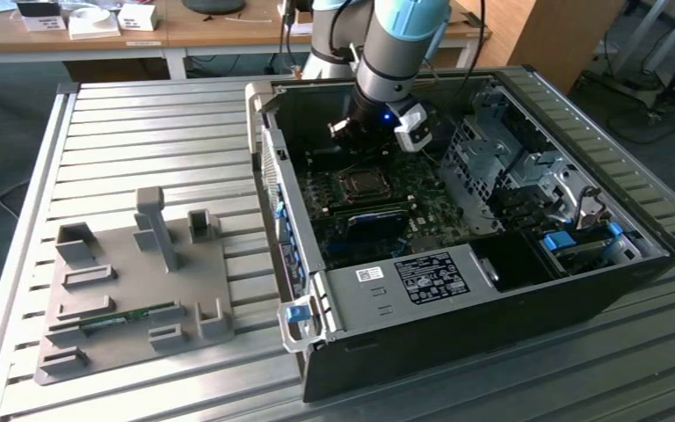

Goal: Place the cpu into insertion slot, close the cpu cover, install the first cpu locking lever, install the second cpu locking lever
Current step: 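Install the first cpu locking lever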

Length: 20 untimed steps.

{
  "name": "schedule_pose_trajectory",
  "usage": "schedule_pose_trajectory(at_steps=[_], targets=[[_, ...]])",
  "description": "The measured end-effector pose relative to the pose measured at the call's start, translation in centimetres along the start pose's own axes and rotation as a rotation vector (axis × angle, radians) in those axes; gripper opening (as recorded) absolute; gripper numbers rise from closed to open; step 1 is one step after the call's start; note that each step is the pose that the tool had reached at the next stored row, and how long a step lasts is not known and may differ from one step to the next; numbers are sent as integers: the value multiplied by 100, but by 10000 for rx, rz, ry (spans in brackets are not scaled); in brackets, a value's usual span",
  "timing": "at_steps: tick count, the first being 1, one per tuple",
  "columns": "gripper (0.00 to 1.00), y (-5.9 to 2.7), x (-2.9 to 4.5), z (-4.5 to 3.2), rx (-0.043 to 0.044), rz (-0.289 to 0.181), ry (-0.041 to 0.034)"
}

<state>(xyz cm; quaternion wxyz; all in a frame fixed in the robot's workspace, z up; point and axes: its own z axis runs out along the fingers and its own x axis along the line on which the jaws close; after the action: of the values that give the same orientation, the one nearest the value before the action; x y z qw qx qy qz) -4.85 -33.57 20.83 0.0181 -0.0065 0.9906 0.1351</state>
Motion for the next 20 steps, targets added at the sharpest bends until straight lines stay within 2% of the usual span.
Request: schedule_pose_trajectory(at_steps=[20], targets=[[11,27,-30,21,11,2,0]])
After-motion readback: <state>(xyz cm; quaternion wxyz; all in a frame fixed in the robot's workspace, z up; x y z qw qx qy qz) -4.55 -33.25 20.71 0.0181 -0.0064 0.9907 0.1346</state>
